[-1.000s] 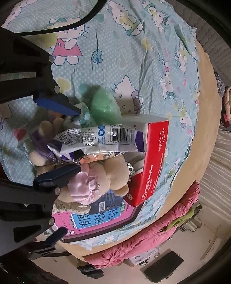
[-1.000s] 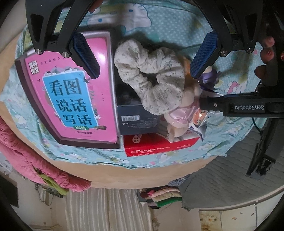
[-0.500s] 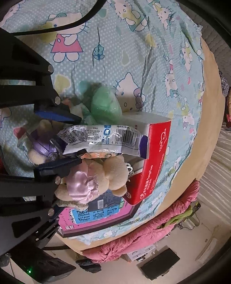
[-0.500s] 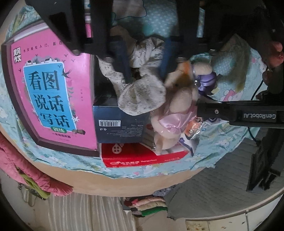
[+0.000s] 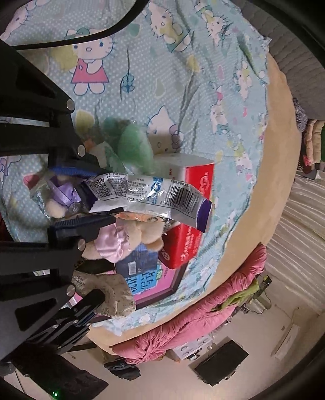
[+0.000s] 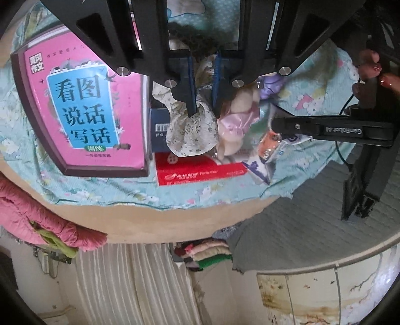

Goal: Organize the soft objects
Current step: 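Carry the snack packet and scrunchie in both tools over the pink book box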

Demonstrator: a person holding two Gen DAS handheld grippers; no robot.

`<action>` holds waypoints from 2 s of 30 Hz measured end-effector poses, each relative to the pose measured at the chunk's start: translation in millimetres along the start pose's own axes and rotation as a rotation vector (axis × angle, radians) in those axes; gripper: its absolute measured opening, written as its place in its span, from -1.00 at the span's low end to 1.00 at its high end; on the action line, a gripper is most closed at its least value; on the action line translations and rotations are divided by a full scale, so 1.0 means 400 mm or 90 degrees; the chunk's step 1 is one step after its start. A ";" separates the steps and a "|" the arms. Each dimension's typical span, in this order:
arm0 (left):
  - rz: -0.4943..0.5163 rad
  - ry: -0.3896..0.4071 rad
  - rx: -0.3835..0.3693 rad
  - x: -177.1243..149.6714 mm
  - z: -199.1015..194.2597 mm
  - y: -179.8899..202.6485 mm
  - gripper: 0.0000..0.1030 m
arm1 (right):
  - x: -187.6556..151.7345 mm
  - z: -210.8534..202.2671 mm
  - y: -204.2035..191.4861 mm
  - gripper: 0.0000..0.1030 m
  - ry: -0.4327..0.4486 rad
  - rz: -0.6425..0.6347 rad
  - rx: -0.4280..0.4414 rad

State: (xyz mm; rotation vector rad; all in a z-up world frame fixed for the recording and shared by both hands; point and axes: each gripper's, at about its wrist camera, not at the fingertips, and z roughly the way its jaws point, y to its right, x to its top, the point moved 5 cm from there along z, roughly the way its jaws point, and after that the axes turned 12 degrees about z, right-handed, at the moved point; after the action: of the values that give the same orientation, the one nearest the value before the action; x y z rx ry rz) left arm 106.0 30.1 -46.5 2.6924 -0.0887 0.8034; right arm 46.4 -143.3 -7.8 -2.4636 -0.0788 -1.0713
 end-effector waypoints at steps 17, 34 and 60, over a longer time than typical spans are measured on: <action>0.057 0.028 -0.001 0.037 -0.062 0.138 -0.46 | 0.071 -0.127 0.124 -0.77 0.097 0.075 -0.051; 0.203 -0.024 -0.045 0.001 0.020 0.433 -0.46 | 0.094 -0.232 0.334 -0.77 0.146 0.180 -0.200; 0.244 -0.190 -0.046 -0.091 0.300 0.547 -0.46 | 0.012 -0.106 0.515 -0.71 -0.010 0.251 -0.284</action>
State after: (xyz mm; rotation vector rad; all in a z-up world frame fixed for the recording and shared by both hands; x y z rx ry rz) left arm 105.0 -217.0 -96.5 2.7414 -0.7069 0.4759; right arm 67.3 -346.8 -57.6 -2.7044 0.6832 -0.9703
